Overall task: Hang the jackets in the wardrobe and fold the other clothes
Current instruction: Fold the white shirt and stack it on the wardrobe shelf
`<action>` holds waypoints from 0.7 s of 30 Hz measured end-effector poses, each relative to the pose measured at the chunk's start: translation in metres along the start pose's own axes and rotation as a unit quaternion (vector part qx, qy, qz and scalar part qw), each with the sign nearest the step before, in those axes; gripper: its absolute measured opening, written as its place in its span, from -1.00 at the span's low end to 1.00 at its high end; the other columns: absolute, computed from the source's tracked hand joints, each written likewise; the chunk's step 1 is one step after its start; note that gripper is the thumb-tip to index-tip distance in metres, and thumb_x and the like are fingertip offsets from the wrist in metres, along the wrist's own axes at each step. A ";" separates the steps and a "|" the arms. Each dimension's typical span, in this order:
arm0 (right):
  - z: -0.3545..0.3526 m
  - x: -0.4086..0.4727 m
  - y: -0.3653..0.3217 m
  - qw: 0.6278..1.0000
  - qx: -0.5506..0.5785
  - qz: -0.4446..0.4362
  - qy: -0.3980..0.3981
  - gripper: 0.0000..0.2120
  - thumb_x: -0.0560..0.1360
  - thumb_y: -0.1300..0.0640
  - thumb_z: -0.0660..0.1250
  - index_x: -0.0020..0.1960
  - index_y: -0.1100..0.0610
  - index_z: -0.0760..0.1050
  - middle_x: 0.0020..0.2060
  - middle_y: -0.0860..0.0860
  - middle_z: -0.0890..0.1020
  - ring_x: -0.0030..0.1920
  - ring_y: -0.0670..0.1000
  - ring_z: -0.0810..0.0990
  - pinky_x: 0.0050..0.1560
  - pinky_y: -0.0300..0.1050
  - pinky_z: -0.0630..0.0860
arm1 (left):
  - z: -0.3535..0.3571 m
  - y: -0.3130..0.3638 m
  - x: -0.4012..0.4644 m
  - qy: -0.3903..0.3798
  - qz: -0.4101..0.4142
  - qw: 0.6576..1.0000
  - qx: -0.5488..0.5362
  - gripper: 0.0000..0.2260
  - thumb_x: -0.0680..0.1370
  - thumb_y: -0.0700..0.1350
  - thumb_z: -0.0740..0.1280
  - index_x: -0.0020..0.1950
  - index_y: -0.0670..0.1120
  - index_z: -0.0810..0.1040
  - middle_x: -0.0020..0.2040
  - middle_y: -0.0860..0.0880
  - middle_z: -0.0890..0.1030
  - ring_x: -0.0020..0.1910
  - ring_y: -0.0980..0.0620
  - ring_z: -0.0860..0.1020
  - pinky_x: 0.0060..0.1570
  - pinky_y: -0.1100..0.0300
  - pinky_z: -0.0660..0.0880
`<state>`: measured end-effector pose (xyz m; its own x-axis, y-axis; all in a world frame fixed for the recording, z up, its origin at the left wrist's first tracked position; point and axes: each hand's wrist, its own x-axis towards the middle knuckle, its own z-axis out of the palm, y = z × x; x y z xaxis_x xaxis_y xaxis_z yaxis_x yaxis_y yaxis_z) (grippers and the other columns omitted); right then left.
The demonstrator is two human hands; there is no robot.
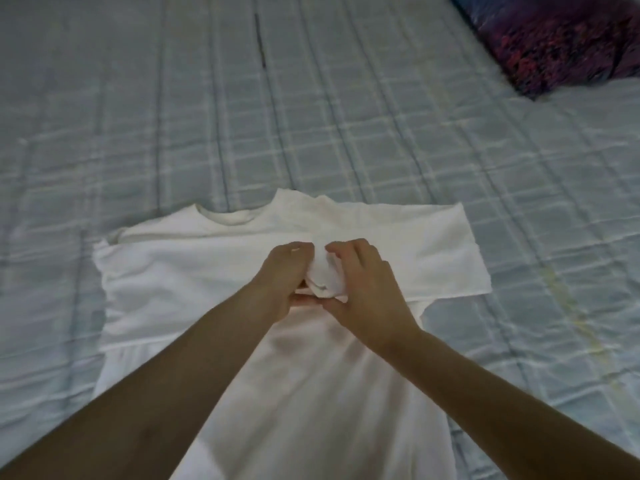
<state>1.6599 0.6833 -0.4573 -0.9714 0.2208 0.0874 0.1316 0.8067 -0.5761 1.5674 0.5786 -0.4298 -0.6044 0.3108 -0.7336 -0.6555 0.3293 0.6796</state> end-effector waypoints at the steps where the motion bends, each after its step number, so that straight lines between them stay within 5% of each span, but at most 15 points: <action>1: 0.001 0.002 -0.001 0.999 -0.040 -0.003 0.009 -0.32 0.27 -0.07 0.51 0.30 0.09 0.37 0.13 0.05 0.46 0.09 0.07 0.45 -0.03 -0.02 0.45 | -0.011 -0.003 -0.003 0.018 0.003 1.000 -0.018 -0.81 0.62 -0.13 0.18 0.07 -0.11 0.58 0.00 -0.15 0.64 -0.08 -0.13 0.64 -0.21 -0.01 0.65; 4: 0.004 0.001 0.006 0.990 -0.134 -0.021 -0.022 -0.16 0.21 -0.11 0.54 0.38 0.08 0.29 0.19 0.11 0.41 0.13 0.13 0.44 0.03 0.05 0.42 | -0.044 -0.016 -0.004 0.076 0.035 0.996 -0.024 -0.82 0.64 -0.06 0.18 0.06 0.00 0.59 0.09 -0.12 0.62 -0.01 -0.13 0.62 -0.07 -0.06 0.63; 6: 0.006 -0.007 0.021 0.969 -0.235 -0.018 -0.069 -0.08 0.15 0.01 0.58 0.42 0.06 0.26 0.25 0.14 0.37 0.17 0.17 0.45 0.11 0.11 0.41 | -0.066 -0.020 -0.003 0.096 0.051 0.994 -0.019 -0.82 0.63 -0.01 0.20 0.06 0.05 0.60 0.14 -0.09 0.61 0.08 -0.14 0.60 0.08 -0.09 0.58; 8: 0.004 -0.016 0.038 0.954 -0.287 0.024 -0.088 -0.07 0.11 0.14 0.58 0.42 0.06 0.28 0.29 0.16 0.37 0.19 0.20 0.43 0.14 0.17 0.40 | -0.087 -0.021 -0.002 0.103 0.064 0.992 -0.030 -0.80 0.63 -0.02 0.19 0.12 0.03 0.59 0.13 -0.07 0.62 0.06 -0.10 0.61 0.01 0.01 0.59; 12: -0.010 -0.026 0.059 0.933 -0.333 0.100 -0.090 -0.13 0.15 0.27 0.55 0.42 0.10 0.34 0.31 0.18 0.37 0.23 0.24 0.38 0.11 0.25 0.43 | -0.132 -0.008 -0.004 0.106 0.087 0.989 -0.056 -0.78 0.66 -0.08 0.16 0.20 -0.04 0.56 0.11 -0.08 0.61 -0.02 -0.06 0.59 -0.20 0.15 0.54; 15: -0.013 -0.026 0.065 0.929 -0.330 0.124 -0.113 -0.31 0.32 0.25 0.44 0.41 0.08 0.33 0.38 0.15 0.32 0.28 0.22 0.36 0.12 0.24 0.47 | -0.166 0.000 -0.004 0.117 0.099 0.988 -0.030 -0.82 0.65 -0.08 0.18 0.04 -0.02 0.58 0.02 -0.08 0.60 -0.03 -0.06 0.56 -0.24 0.14 0.52; 18: -0.009 -0.024 0.063 0.930 -0.321 0.139 -0.115 -0.47 0.51 0.16 0.27 0.47 0.07 0.28 0.46 0.15 0.28 0.37 0.20 0.32 0.18 0.22 0.41 | -0.197 0.004 -0.002 0.142 0.106 0.984 -0.005 -0.84 0.64 -0.09 0.21 -0.06 -0.03 0.55 -0.09 -0.06 0.58 -0.07 -0.05 0.54 -0.17 0.12 0.51; 21: -0.003 -0.023 0.058 0.923 -0.332 0.124 -0.150 -0.46 0.57 0.10 0.18 0.53 0.05 0.17 0.51 0.08 0.23 0.43 0.14 0.27 0.24 0.16 0.38 | -0.225 -0.001 -0.001 0.163 0.089 0.982 0.023 -0.89 0.63 -0.09 0.24 0.03 -0.04 0.55 -0.01 -0.11 0.59 -0.06 -0.08 0.57 -0.07 0.05 0.54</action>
<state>1.6905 0.7266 -0.4903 -0.8929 0.3630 -0.2664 0.3534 0.9316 0.0849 1.4664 0.3774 -0.4310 -0.8258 0.0666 -0.5601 -0.5097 0.3371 0.7916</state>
